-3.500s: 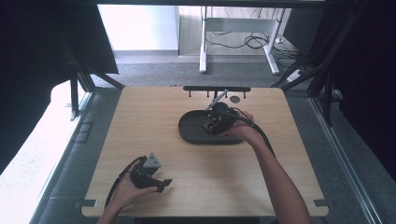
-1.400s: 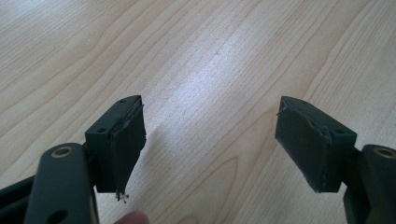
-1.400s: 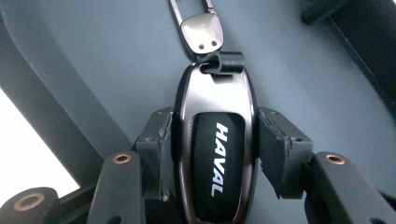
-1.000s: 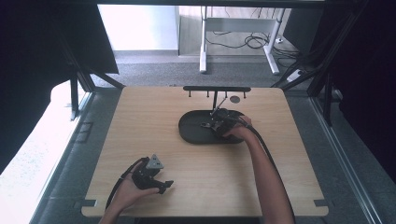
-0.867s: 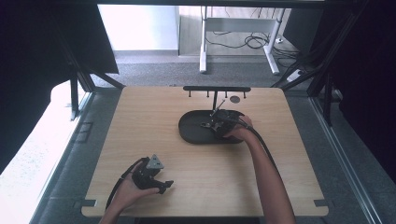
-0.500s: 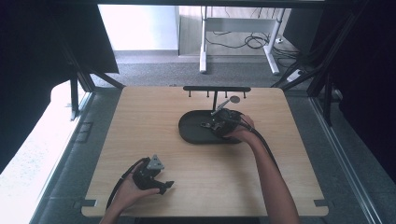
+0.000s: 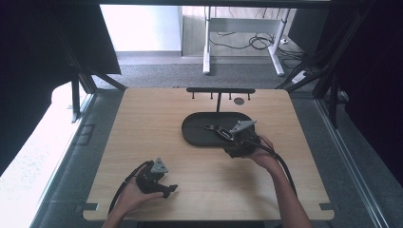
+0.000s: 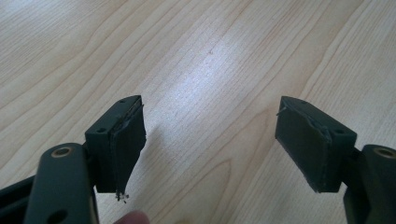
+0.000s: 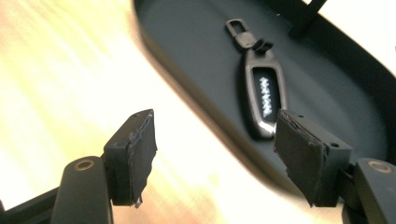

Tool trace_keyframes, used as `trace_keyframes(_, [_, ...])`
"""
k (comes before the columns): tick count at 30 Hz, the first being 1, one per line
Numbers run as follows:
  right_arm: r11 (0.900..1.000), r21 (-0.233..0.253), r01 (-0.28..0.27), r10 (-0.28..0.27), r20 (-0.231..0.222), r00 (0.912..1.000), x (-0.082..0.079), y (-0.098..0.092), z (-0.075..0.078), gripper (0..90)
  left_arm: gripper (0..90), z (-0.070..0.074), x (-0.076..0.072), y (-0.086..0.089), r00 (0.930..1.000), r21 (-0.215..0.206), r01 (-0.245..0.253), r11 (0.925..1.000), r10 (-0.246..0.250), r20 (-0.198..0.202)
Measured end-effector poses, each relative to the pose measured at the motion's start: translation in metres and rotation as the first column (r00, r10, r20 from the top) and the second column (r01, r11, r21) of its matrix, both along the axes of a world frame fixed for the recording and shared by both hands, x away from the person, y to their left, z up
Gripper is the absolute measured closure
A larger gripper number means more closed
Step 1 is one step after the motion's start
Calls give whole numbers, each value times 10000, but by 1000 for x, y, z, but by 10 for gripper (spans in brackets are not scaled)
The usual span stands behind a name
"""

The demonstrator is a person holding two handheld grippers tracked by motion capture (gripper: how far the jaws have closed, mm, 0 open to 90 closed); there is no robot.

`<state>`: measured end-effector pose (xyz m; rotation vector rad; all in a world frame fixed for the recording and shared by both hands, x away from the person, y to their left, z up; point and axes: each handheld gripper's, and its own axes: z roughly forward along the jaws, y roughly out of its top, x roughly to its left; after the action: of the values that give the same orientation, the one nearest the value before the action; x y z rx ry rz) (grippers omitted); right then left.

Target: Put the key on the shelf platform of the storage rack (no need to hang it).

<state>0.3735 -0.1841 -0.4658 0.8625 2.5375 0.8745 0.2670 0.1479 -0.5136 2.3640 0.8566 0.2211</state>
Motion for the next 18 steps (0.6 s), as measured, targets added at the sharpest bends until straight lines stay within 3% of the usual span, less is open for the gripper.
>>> trace_keyframes(11, [9989, 86, -464, 464, 22, 9989, -37, -10, -16, 308, 246, 0, 0, 0, 10000, -4, -2, 10000, 2, 10])
trace_keyframes(18, [9994, 55, -329, 330, -303, 9990, -50, -22, -34, 312, 246, 0, 0, 0, 10000, 27, 12, 10000, -12, -9])
